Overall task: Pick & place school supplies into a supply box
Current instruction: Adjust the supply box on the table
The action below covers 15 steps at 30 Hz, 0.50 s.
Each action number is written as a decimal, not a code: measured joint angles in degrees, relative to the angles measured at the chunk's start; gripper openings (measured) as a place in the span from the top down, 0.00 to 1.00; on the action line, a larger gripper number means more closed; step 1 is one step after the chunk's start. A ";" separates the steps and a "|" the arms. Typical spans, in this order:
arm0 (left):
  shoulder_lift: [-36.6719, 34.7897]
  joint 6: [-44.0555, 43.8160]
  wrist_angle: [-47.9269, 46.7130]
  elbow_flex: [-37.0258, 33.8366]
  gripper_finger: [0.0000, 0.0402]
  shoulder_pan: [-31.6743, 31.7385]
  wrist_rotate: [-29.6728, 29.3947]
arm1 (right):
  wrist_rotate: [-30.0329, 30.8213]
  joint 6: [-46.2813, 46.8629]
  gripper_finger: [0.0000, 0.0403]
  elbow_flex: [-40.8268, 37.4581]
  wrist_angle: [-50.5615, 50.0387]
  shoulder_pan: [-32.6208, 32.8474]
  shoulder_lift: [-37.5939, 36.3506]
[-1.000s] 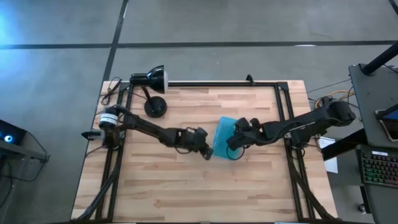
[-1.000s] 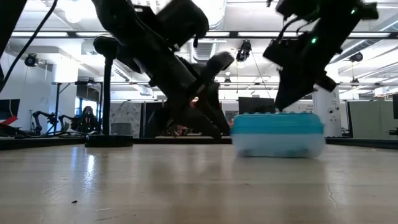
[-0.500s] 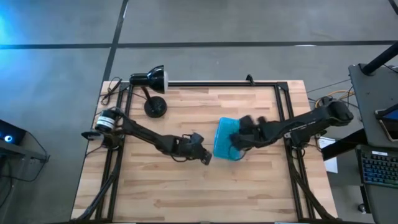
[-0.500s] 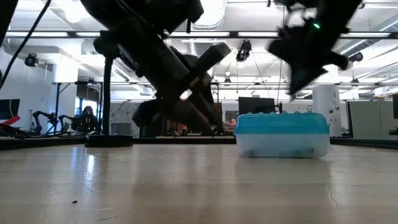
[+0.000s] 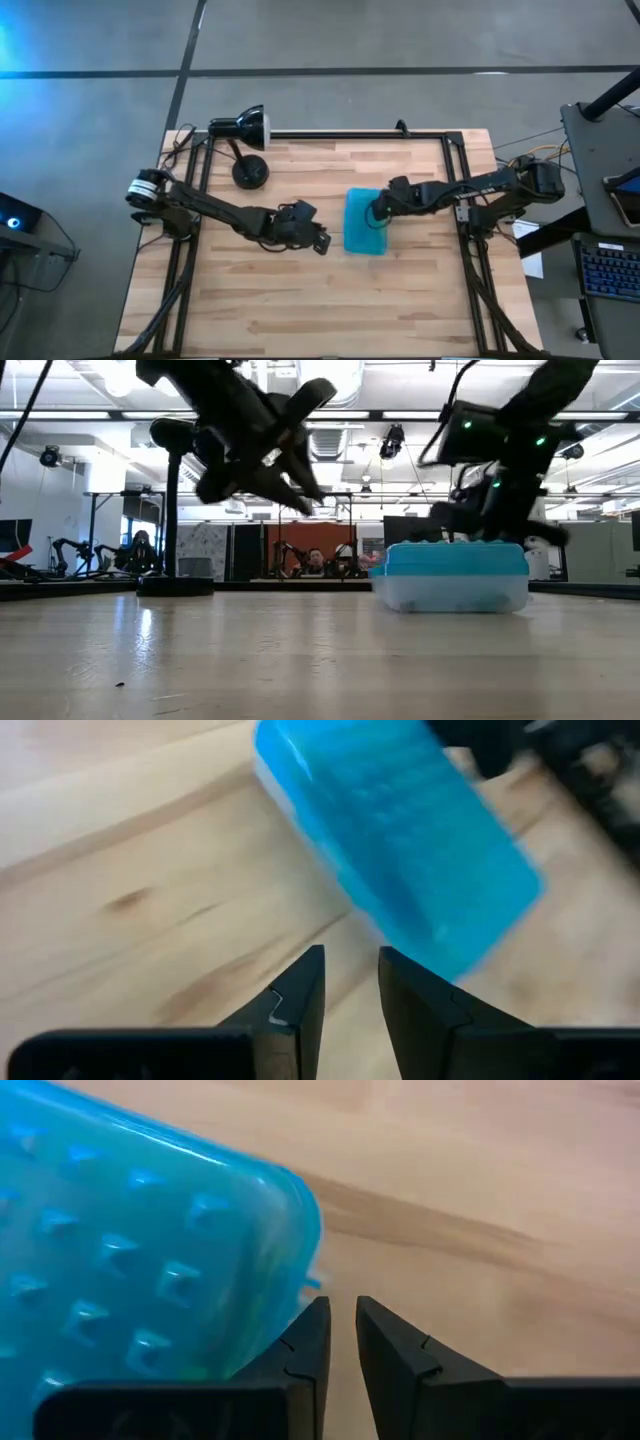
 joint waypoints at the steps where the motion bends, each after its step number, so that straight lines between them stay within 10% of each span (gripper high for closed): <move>1: -0.54 -0.31 -2.34 -0.13 0.80 -0.25 -0.69 | -2.19 -2.47 0.88 -0.48 3.83 -1.08 0.51; 7: -1.83 -3.03 -8.57 -0.17 0.80 -1.13 -3.45 | -7.63 -6.41 0.88 2.67 13.29 -2.02 3.36; 15: -1.97 -4.54 -7.97 -2.73 0.80 -1.06 -4.43 | -8.64 -7.41 0.88 7.42 -3.69 5.19 3.72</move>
